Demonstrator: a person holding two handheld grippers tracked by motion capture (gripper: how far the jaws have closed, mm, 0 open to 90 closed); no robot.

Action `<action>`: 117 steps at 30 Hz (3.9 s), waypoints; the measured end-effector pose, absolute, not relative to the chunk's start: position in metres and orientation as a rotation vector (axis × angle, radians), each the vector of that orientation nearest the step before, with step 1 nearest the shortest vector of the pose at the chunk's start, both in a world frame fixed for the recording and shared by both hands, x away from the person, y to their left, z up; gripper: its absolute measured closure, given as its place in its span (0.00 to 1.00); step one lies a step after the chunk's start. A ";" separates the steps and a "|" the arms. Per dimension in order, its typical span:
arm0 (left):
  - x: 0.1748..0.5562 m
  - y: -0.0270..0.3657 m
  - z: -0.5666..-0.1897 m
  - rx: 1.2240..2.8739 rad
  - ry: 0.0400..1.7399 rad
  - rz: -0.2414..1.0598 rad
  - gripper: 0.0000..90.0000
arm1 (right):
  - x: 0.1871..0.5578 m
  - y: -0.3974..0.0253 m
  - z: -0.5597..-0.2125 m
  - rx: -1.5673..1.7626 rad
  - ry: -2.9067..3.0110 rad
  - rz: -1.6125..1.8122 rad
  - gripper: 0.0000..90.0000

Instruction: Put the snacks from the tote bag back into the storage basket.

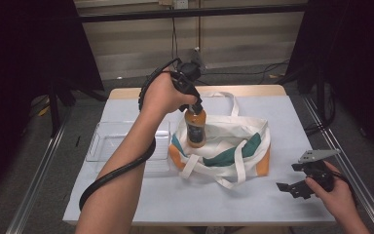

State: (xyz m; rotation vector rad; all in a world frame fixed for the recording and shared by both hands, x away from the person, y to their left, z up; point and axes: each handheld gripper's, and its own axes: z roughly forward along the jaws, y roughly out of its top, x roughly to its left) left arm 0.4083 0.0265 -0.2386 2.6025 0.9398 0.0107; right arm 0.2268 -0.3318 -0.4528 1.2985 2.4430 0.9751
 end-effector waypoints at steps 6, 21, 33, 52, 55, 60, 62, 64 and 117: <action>0.408 0.035 -0.233 2.601 0.960 0.012 0.66 | 0.226 -0.330 -0.453 1.302 2.448 0.973 0.03; 0.408 0.052 -0.221 2.585 1.001 -0.002 0.66 | 0.226 -0.329 -0.454 1.300 2.456 0.965 0.03; 0.406 0.066 -0.211 2.571 1.018 0.014 0.66 | 0.227 -0.328 -0.455 1.299 2.474 0.977 0.03; 0.406 0.092 -0.205 2.546 1.095 0.031 0.66 | 0.227 -0.327 -0.455 1.302 2.475 0.961 0.03; 0.407 0.097 -0.205 2.555 1.102 0.029 0.66 | 0.227 -0.326 -0.455 1.300 2.470 0.969 0.03; 0.408 0.103 -0.205 2.553 1.115 0.030 0.66 | 0.227 -0.326 -0.455 1.296 2.474 0.965 0.03; 0.408 0.106 -0.204 2.549 1.131 0.039 0.66 | 0.227 -0.326 -0.456 1.293 2.475 0.963 0.03; 0.408 0.109 -0.204 2.542 1.146 0.037 0.66 | 0.227 -0.326 -0.456 1.293 2.475 0.964 0.03; 0.401 0.139 -0.253 2.603 1.218 0.008 0.66 | 0.227 -0.324 -0.456 1.288 2.474 0.963 0.03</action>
